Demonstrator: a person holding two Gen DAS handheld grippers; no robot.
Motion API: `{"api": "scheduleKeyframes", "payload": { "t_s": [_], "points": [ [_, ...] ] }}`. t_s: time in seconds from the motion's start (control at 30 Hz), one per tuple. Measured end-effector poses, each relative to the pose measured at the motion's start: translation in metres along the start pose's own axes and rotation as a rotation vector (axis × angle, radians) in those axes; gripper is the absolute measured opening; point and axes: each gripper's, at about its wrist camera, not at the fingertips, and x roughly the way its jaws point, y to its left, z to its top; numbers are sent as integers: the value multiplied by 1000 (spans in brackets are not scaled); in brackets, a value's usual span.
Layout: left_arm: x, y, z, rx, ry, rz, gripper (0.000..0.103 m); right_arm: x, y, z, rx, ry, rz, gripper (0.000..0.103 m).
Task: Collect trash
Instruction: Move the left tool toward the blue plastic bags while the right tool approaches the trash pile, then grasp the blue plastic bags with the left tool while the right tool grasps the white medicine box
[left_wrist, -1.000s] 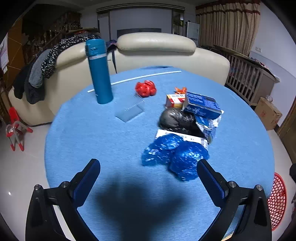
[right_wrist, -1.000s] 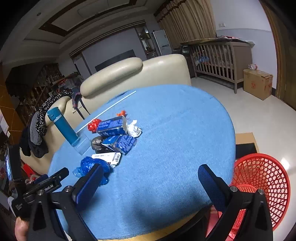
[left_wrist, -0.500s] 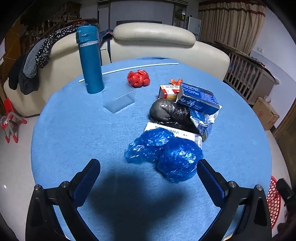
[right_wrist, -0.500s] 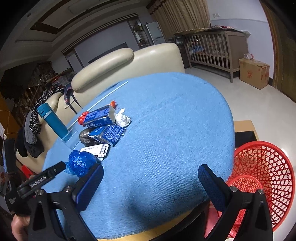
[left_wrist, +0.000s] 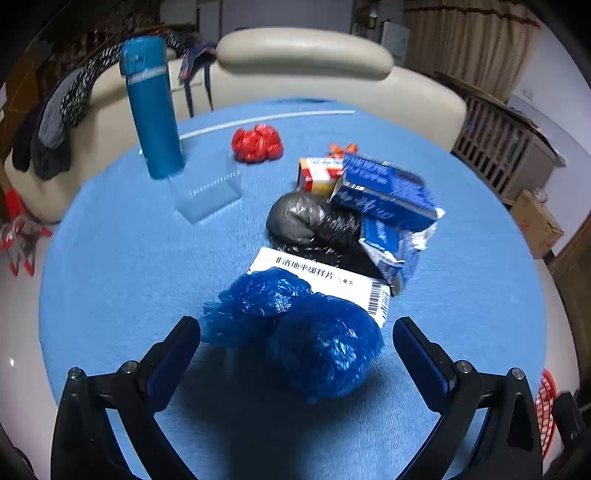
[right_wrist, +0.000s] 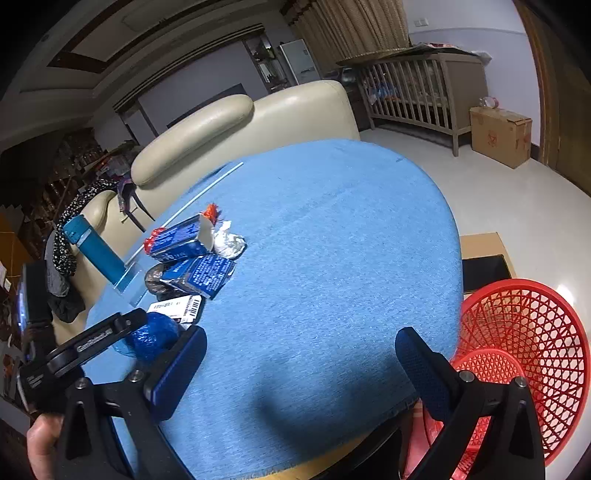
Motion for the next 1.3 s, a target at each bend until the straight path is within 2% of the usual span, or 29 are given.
{"api": "scheduleKeyframes", "payload": {
  "t_s": [0.2, 0.3, 0.33, 0.5, 0.7, 0.93, 1.1, 1.17, 1.3],
  "points": [
    [34, 0, -5, -37, 87, 5, 103, 12, -5, 0, 3, 28, -19, 103],
    [37, 8, -10, -52, 96, -72, 63, 16, -7, 0, 2, 36, -25, 103],
    [36, 10, -11, -46, 93, -79, 62, 18, -7, 0, 1, 39, -29, 103],
    [19, 31, -17, -13, 54, -75, 59, 32, 4, -2, -21, 77, -26, 103],
    [2, 70, -20, -13, 15, -20, 59, 58, 50, -5, -138, 147, 36, 103],
    [6, 116, -26, -57, 22, -9, 59, 115, 155, -8, -482, 257, 186, 103],
    [3, 132, -30, -61, 17, -20, 59, 150, 217, -8, -699, 309, 260, 103],
    [4, 134, -31, -57, 18, -29, 59, 165, 237, -10, -794, 308, 240, 103],
    [4, 133, -32, -40, 16, -45, 59, 183, 243, -8, -892, 308, 180, 103]
  ]
}}
